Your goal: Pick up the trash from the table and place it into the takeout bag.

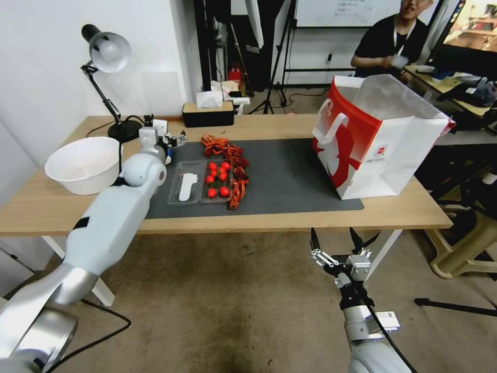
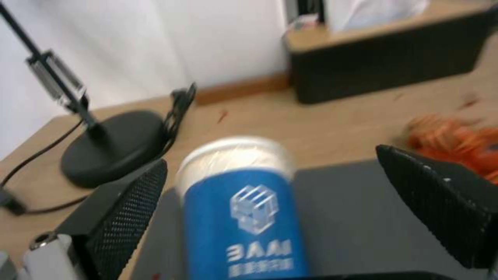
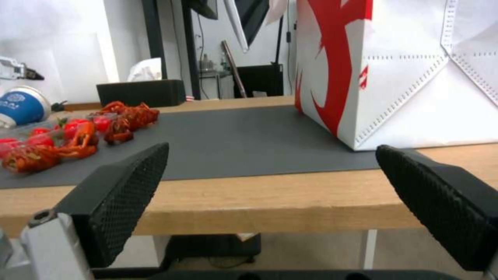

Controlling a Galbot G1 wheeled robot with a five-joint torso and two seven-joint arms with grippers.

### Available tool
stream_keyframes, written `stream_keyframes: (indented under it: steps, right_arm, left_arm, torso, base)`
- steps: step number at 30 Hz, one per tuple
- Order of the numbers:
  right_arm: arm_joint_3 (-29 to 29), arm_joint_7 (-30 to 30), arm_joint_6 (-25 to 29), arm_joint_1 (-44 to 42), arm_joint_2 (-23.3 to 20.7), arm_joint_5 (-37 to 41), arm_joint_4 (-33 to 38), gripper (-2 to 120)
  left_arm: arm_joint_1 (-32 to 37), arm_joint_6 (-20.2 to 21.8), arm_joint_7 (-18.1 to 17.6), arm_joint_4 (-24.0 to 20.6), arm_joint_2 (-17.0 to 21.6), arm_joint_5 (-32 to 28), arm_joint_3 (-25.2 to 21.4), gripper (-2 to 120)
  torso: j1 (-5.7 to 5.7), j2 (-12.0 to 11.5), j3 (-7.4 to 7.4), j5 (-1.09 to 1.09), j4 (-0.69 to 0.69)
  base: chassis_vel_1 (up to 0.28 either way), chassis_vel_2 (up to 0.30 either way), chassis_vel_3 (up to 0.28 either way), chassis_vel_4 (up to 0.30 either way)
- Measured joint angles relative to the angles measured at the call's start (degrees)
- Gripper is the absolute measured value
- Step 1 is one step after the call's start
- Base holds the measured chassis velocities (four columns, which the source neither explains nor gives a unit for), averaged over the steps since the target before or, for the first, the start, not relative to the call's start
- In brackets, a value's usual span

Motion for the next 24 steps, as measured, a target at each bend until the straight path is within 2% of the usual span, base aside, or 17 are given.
stream_keyframes:
  steps: [4, 16, 17, 18, 21, 24]
  right_arm:
    - [0.0, 0.0, 0.1, 0.3, 0.0, 0.1, -0.4, 100]
    - [-0.2, 0.0, 0.3, 0.7, -0.1, 0.1, -1.0, 100]
    - [-0.4, -0.1, 0.3, 1.0, -0.1, 0.1, -1.3, 100]
    - [-0.4, -0.1, 0.3, 1.0, -0.1, 0.1, -1.3, 100]
    - [-0.6, -0.1, 0.3, 1.4, -0.4, 0.1, -1.6, 100]
    - [-0.7, -0.1, 0.3, 1.7, -0.6, 0.2, -1.8, 100]
  left_arm:
    - [-1.1, 1.4, -1.4, 2.6, -0.5, 0.6, 0.6, 100]
    - [-2.9, 2.3, -1.8, 6.3, -1.0, -0.2, 1.5, 100]
    - [-4.0, 2.2, -1.2, 8.4, -1.4, -0.9, 1.7, 100]
    - [-4.0, 2.2, -1.2, 8.4, -1.4, -0.9, 1.7, 100]
    - [-5.8, 2.0, 0.0, 12.4, -1.9, -1.9, 1.7, 100]
    - [-6.5, 2.0, 0.6, 13.9, -1.9, -3.5, 1.6, 100]
  torso:
    - [0.0, 0.0, 0.0, -0.02, 0.03]
    - [0.0, 0.0, 0.0, -0.03, 0.02]
    - [0.0, 0.0, 0.0, -0.02, 0.01]
    - [0.0, 0.0, 0.0, -0.02, 0.01]
    - [0.0, 0.0, 0.0, -0.02, 0.01]
    - [0.0, 0.0, 0.0, -0.01, 0.03]
  base:
    - [0.0, 0.0, 0.0, 0.0]
    - [0.0, 0.0, 0.0, 0.0]
    - [0.0, 0.0, 0.0, 0.0]
    - [0.0, 0.0, 0.0, 0.0]
    - [0.0, 0.0, 0.0, 0.0]
    - [0.0, 0.0, 0.0, 0.0]
